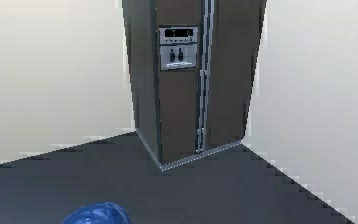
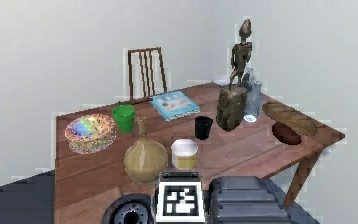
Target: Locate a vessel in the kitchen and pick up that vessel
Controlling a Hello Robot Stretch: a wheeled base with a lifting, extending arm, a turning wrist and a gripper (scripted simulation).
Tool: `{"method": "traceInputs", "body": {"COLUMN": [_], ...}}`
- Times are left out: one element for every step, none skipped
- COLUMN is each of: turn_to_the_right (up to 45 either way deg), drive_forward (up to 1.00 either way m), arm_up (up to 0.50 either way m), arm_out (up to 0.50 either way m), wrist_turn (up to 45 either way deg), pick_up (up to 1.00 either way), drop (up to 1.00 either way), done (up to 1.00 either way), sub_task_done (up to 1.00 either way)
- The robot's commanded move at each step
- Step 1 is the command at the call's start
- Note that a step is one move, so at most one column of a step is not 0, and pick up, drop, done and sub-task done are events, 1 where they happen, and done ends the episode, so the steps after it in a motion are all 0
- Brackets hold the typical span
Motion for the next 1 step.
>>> {"method": "traceInputs", "body": {"turn_to_the_right": [0.0], "drive_forward": [0.0], "arm_up": [0.0], "arm_out": [0.24], "wrist_turn": [0.0], "pick_up": [0.0], "drop": [0.0], "done": [0.0], "sub_task_done": [0.0]}}
